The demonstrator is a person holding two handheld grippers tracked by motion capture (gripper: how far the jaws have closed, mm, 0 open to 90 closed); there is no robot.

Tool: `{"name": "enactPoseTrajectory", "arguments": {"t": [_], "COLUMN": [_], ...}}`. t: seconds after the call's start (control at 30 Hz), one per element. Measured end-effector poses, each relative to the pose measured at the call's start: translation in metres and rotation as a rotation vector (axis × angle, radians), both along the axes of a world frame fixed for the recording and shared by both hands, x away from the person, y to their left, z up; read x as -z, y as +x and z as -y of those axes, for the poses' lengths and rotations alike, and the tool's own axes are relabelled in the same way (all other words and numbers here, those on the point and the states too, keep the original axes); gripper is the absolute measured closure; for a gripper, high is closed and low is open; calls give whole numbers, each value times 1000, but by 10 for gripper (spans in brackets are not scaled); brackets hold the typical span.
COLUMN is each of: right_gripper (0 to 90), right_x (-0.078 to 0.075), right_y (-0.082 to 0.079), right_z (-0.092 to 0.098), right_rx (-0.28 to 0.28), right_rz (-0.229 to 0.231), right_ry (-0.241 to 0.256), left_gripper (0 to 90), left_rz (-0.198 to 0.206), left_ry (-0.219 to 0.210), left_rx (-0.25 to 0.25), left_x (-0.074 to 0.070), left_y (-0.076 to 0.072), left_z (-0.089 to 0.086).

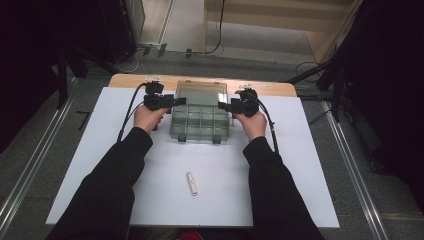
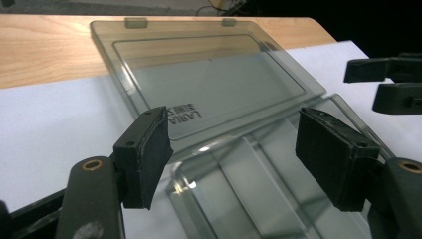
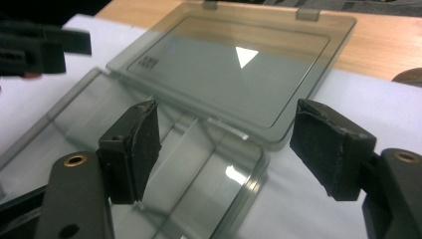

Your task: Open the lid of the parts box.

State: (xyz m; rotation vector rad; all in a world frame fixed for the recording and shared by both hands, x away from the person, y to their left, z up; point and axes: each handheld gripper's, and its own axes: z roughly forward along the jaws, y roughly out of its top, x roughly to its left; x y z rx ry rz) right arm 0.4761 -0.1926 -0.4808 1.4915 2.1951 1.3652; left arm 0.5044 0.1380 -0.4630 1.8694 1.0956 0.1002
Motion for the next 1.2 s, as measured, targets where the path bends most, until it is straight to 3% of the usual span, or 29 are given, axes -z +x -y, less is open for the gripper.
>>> {"name": "enactPoseTrajectory", "arguments": {"t": [0.13,0.23,0.3,0.37,0.47,0.63,0.77,0.87,1.03,1.2], "right_gripper": [283,283,283,283,284,284,291,291,291,292], "right_x": [-5,-9,-13,-16,-19,-19,-16,-15,-15,-18], "right_y": [-10,-18,-24,-31,-40,-51,-58,-63,-72,-80], "right_z": [-2,-3,-5,-6,-6,-6,-7,-9,-11,-9], "right_rx": [-35,-60,-75,-99,-117,-140,-158,-174,-206,-215], "right_rz": [9,11,20,30,34,36,23,19,22,22], "right_ry": [6,-5,-37,-40,-21,-19,-14,-17,-20,19], "left_gripper": [292,293,294,293,293,293,294,293,293,294], "left_rz": [12,-9,-3,-1,7,27,45,29,5,3], "left_ry": [-50,-24,-19,-4,23,10,35,35,1,-13], "left_rx": [17,22,29,49,83,118,141,155,165,182], "left_x": [-3,-4,-5,-6,-8,-6,-3,-2,-2,-4], "left_y": [-9,-15,-21,-27,-36,-50,-60,-64,-72,-82], "left_z": [-3,-6,-8,-7,-5,0,2,2,-3,-8]}}
